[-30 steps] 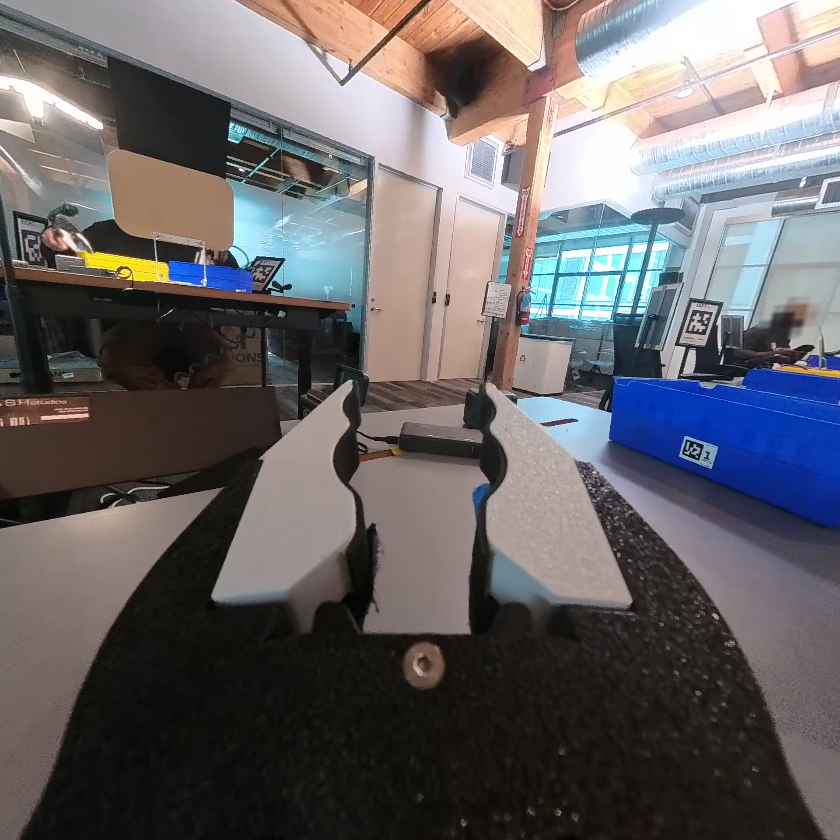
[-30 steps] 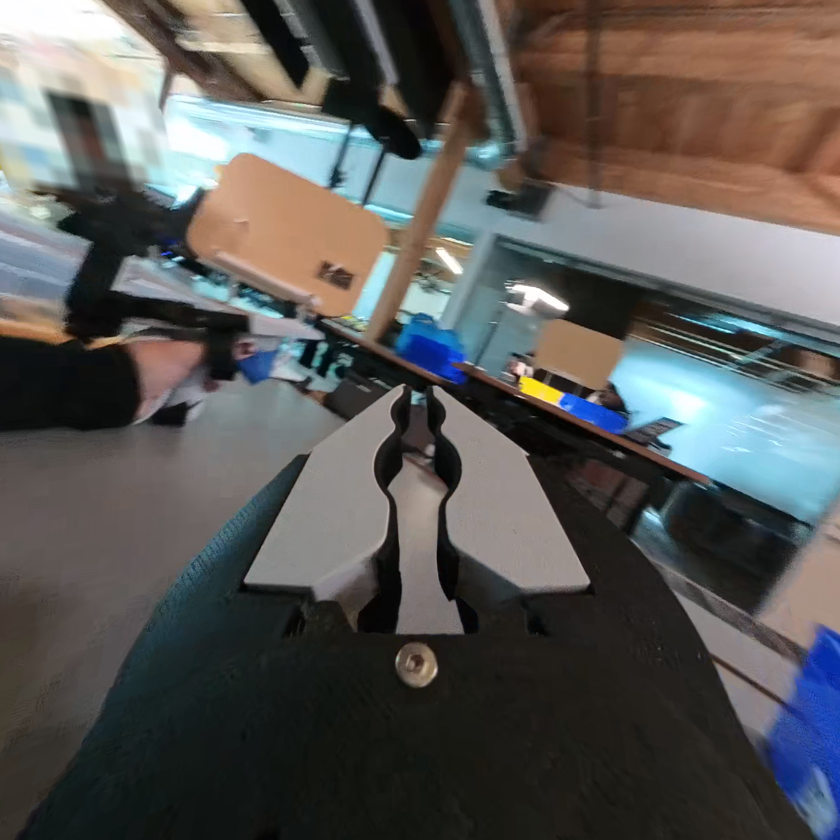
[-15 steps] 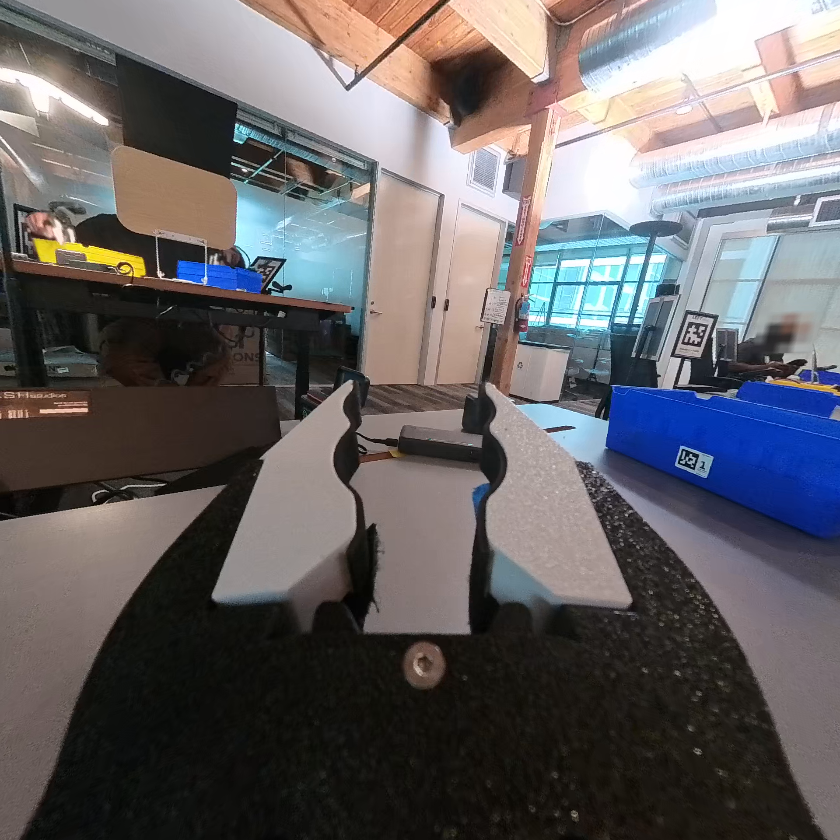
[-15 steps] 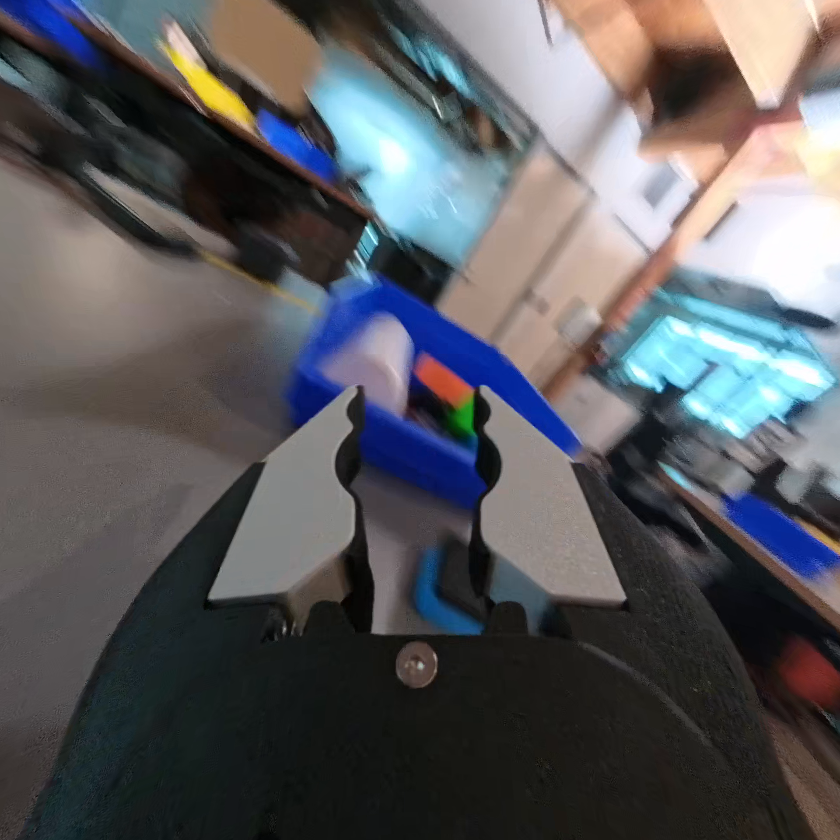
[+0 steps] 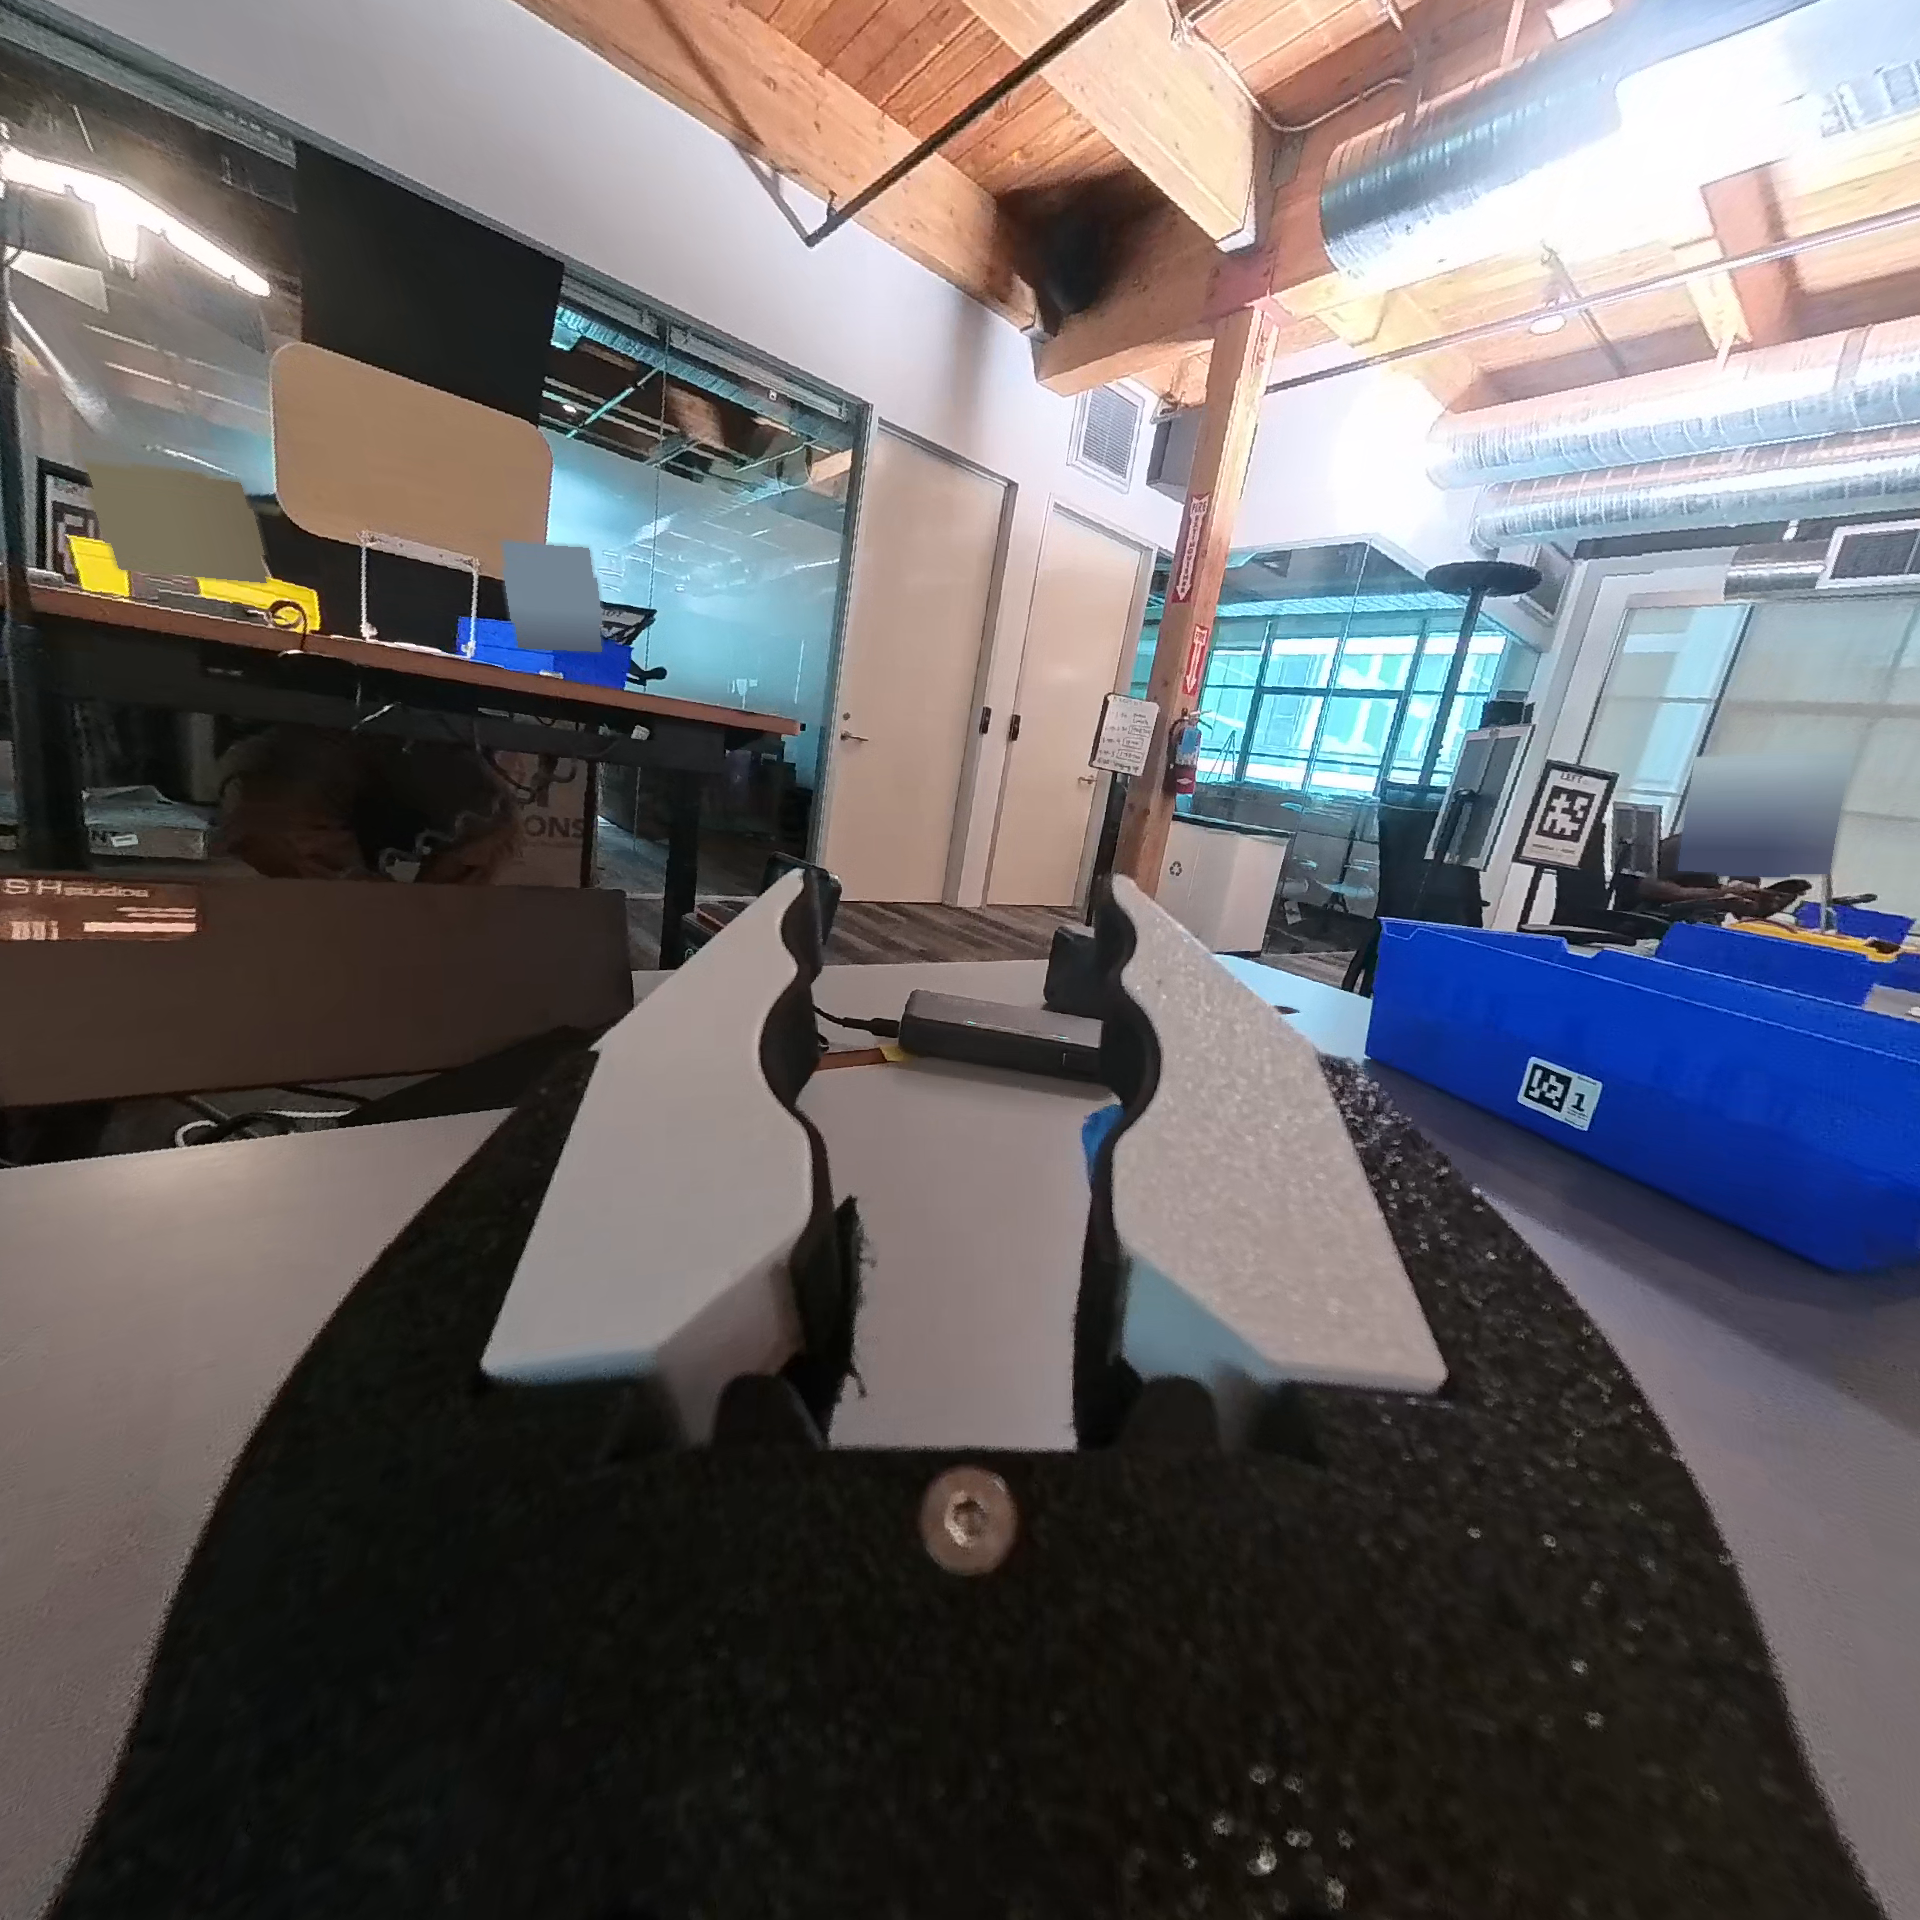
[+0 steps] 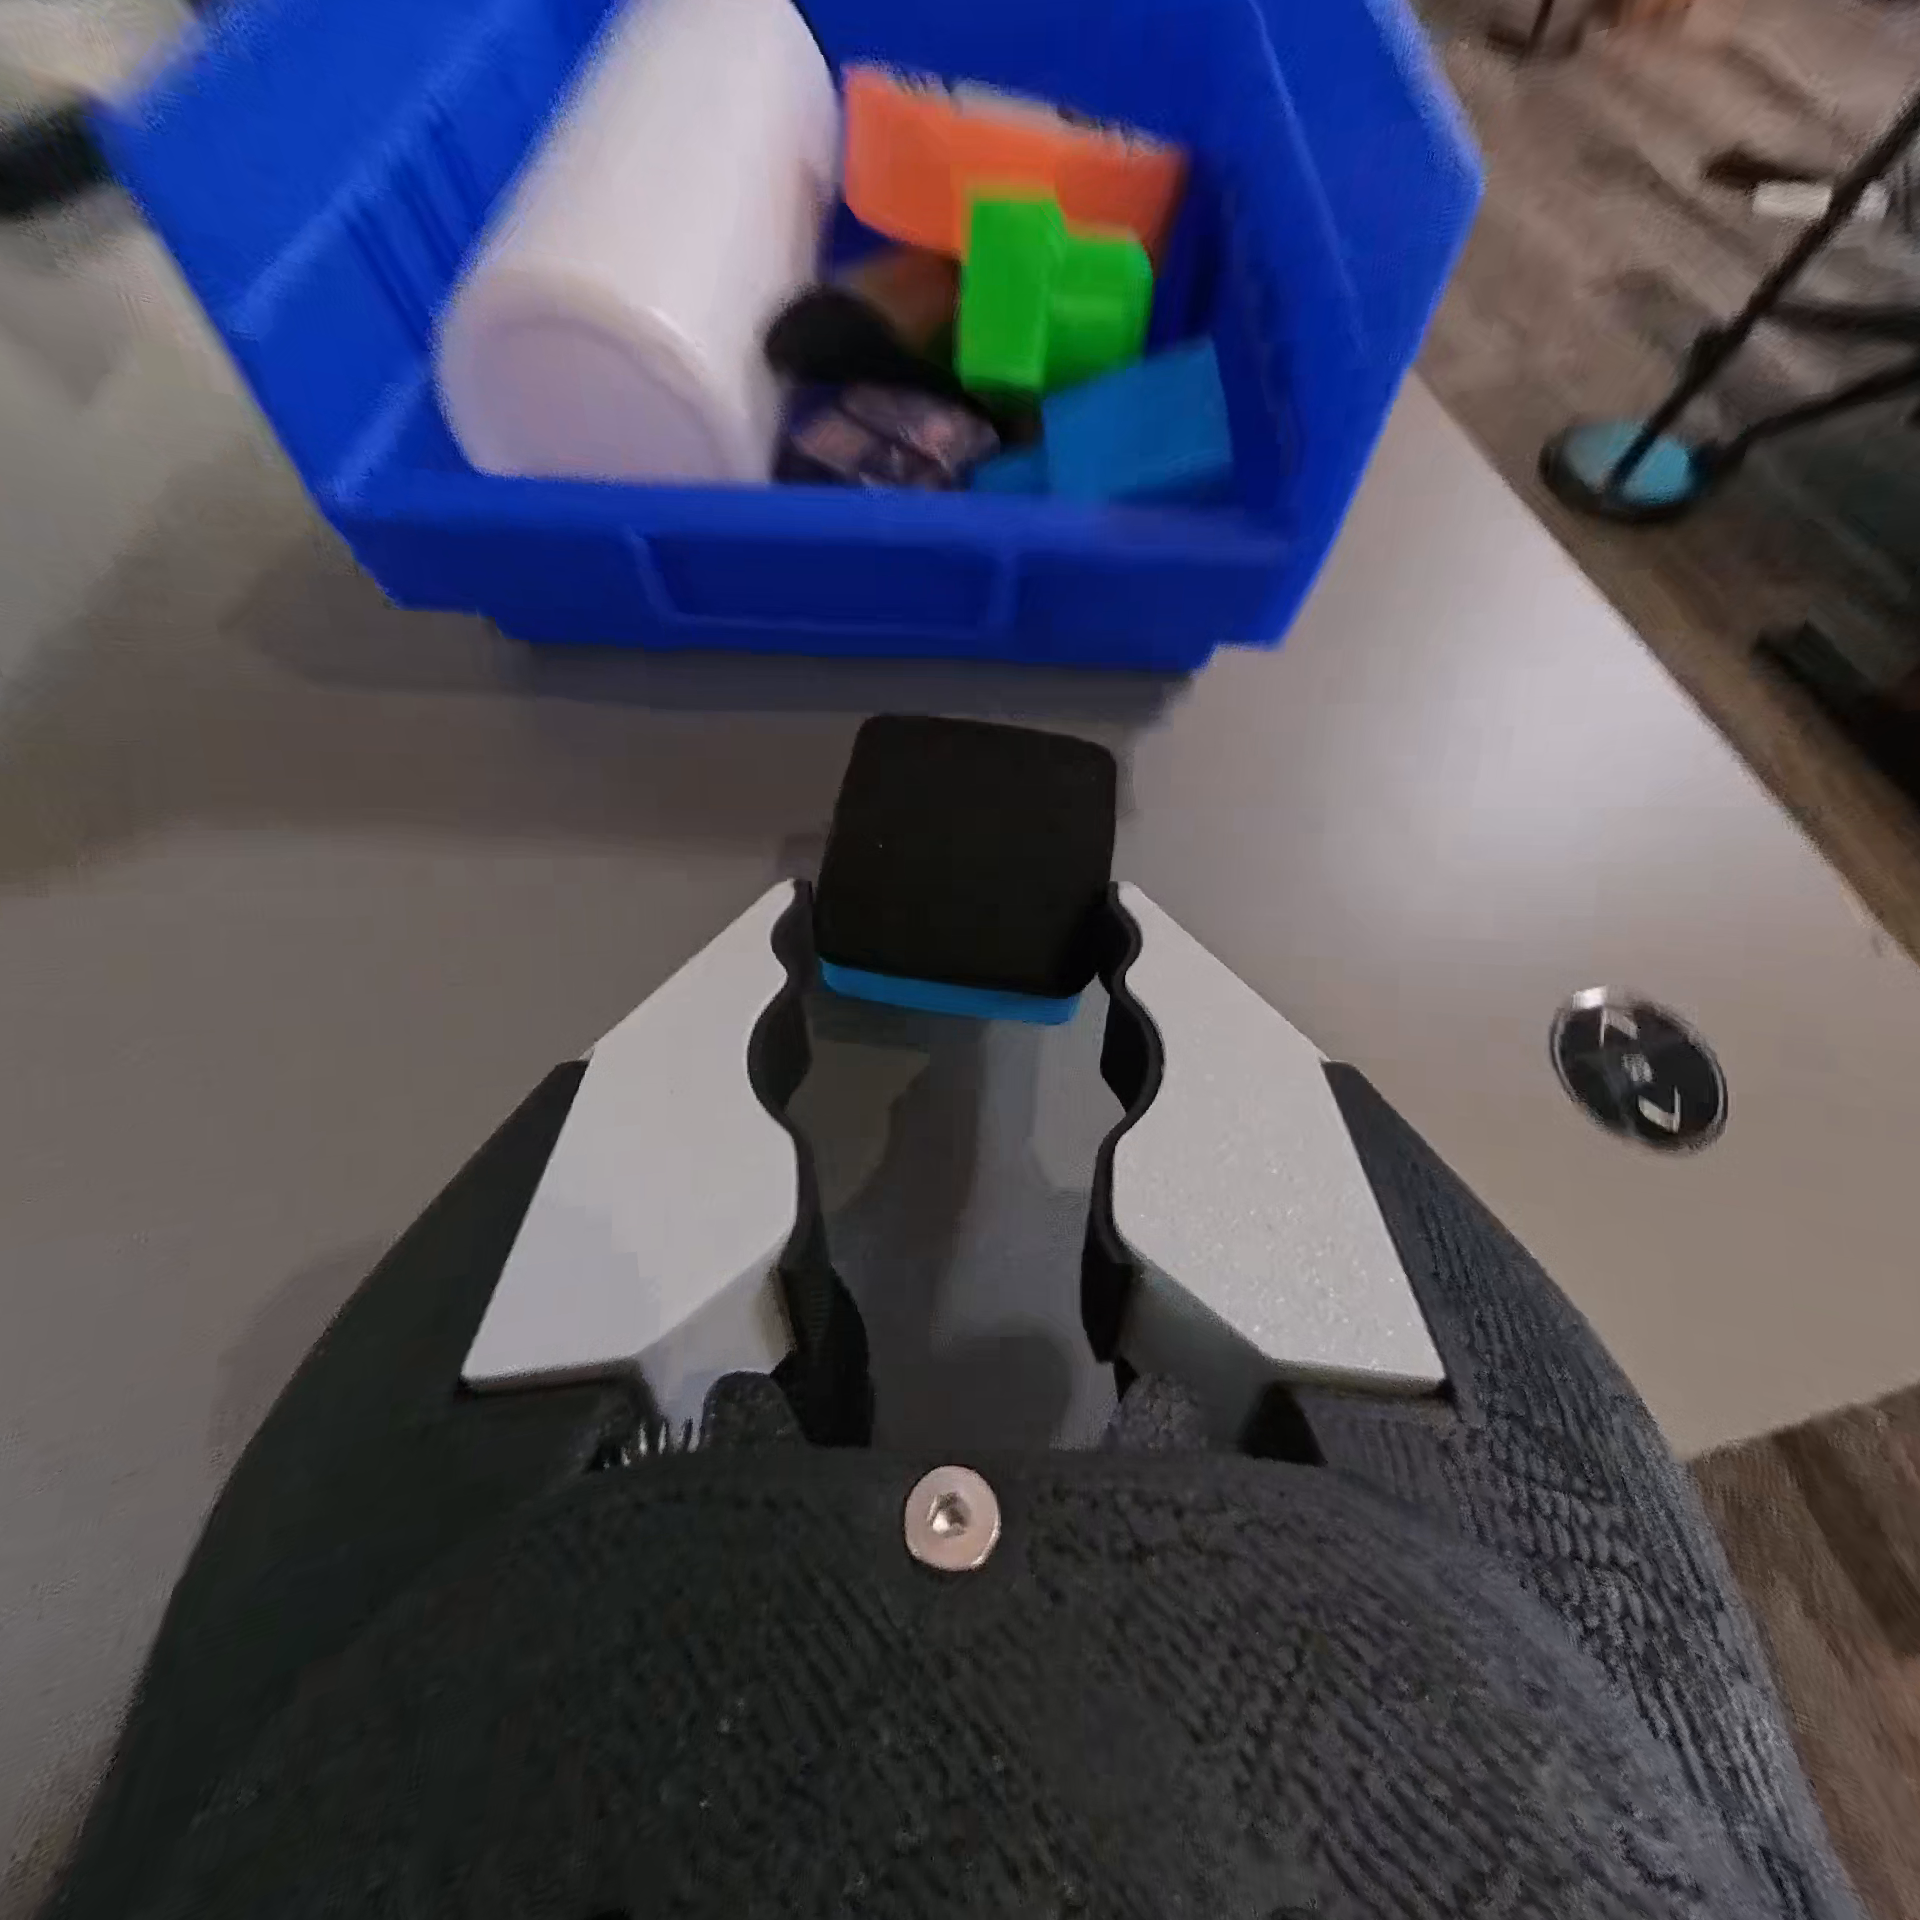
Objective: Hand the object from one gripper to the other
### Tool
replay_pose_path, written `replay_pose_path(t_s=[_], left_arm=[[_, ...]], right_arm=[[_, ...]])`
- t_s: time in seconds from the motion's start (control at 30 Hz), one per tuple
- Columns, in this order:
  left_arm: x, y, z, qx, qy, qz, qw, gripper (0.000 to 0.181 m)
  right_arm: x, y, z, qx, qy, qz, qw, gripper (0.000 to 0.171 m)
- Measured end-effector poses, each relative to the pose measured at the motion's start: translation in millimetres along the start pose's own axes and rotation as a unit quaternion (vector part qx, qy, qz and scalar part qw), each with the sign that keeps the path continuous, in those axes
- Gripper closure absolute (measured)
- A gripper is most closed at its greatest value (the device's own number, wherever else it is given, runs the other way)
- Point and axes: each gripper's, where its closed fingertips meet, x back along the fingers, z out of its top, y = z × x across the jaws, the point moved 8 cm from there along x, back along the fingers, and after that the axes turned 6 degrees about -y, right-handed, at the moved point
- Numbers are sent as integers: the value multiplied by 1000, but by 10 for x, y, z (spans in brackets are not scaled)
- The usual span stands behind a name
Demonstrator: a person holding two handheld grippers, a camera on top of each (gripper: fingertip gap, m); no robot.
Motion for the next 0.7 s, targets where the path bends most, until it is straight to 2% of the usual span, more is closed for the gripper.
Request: replay_pose_path(t_s=[0.17, 0.37, 0.4, 0.47, 0.5, 0.6, 0.7], left_arm=[[-1, -16, 0, 8, 0, 0, 1000, 131], [13, -35, 5, 19, 6, 1, 1000, 131], [15, -42, 6, 22, 7, 2, 1000, 131], [19, -54, 6, 28, 9, 2, 1000, 131], [19, -59, 7, 31, 9, 2, 999, 130], [18, -71, 5, 37, 9, 2, 999, 130], [9, -77, 1, 42, 5, 1, 999, 130]], right_arm=[[66, -313, 593, 63, 112, 22, 992, 117], [-353, -306, 1526, 94, 135, 34, 986, 116], [-466, -301, 1607, 100, 122, 38, 987, 115], [-645, -328, 1704, 92, 96, 56, 990, 86], [-685, -357, 1730, 89, 95, 62, 990, 82], [-566, -577, 1773, 96, 150, 87, 980, 86], [-292, -1078, 1730, 120, 249, 152, 949, 101]])
